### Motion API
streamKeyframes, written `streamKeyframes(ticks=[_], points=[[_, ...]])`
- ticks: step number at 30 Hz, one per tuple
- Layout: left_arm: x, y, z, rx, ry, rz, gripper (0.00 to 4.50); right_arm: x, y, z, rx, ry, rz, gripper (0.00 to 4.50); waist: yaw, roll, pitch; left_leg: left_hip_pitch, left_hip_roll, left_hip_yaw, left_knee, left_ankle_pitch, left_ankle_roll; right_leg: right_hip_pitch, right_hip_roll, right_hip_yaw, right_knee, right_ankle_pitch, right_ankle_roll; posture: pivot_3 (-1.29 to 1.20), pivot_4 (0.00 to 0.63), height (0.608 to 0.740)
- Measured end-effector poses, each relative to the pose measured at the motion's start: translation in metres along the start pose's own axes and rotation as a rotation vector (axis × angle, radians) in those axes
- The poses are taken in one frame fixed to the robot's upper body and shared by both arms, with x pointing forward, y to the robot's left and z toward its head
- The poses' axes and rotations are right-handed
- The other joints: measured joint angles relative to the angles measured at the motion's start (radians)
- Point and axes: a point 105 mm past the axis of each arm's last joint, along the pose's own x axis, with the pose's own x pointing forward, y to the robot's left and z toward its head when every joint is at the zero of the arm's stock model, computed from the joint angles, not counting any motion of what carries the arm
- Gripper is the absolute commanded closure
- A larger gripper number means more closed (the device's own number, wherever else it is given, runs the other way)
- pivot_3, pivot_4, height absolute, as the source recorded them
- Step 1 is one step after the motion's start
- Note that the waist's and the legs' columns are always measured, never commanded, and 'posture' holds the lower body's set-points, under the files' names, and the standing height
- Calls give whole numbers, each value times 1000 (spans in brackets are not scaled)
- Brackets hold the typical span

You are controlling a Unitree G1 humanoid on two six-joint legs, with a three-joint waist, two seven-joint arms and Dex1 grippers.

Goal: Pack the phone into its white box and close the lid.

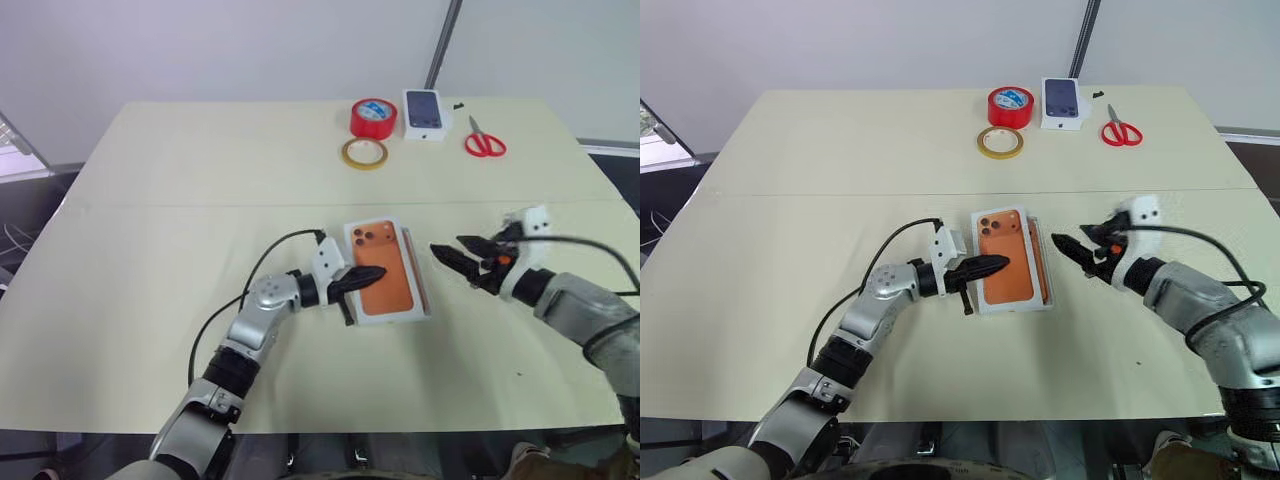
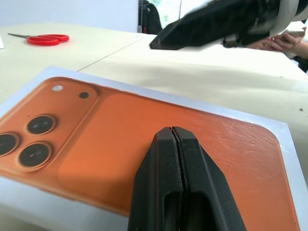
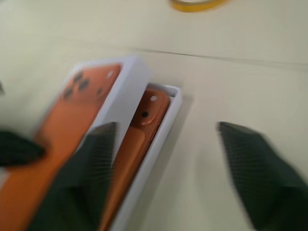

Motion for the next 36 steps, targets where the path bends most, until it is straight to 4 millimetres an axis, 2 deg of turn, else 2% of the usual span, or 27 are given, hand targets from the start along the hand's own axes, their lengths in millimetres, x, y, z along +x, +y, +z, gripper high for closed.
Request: streamKeyframes(ticks=[4, 10, 14, 20, 25, 28, 36], points=[[-8, 7, -1, 23, 26, 7, 4500, 10, 4, -3, -169, -14, -4, 4441, 5, 0, 0, 0, 0, 0, 0, 0, 0, 0, 0, 0, 0, 0, 0, 0, 150, 740], [-33, 23, 0, 59, 78, 66, 4500, 20, 24, -12, -316, -18, 82, 4441, 7, 0, 0, 0, 0, 0, 0, 0, 0, 0, -1, 0, 0, 0, 0, 0, 150, 740], [-41, 27, -10, 35, 122, 95, 4500, 21, 15, -18, -328, 0, 40, 4441, 8, 0, 0, 0, 0, 0, 0, 0, 0, 0, -1, 0, 0, 0, 0, 0, 150, 740], [-30, 25, -16, 32, 148, 82, 4500, 19, 4, -22, -369, 35, -4, 4441, 8, 0, 0, 0, -1, 0, 1, 0, 0, 0, -1, 0, 0, 0, 0, 0, 150, 740], [-25, 28, -24, 66, 199, 64, 4500, 18, 7, -23, -371, 33, 10, 4441, 5, 0, 0, 0, -1, 0, 0, 0, 0, 0, -1, 0, 0, 0, 0, 0, 150, 740], [-20, 26, -22, 70, 184, 56, 4500, 19, 15, -19, -393, 14, 26, 4441, 6, 0, 0, 0, -1, 0, 1, 0, 0, 0, -1, 0, 0, 0, 0, 0, 150, 740], [-12, 29, -15, 52, 145, 76, 4500, 18, 9, -18, -409, 18, -12, 4441, 7, 0, 0, 0, -1, 0, 1, 0, 0, 0, -1, 0, 0, 0, 0, 0, 150, 740]])
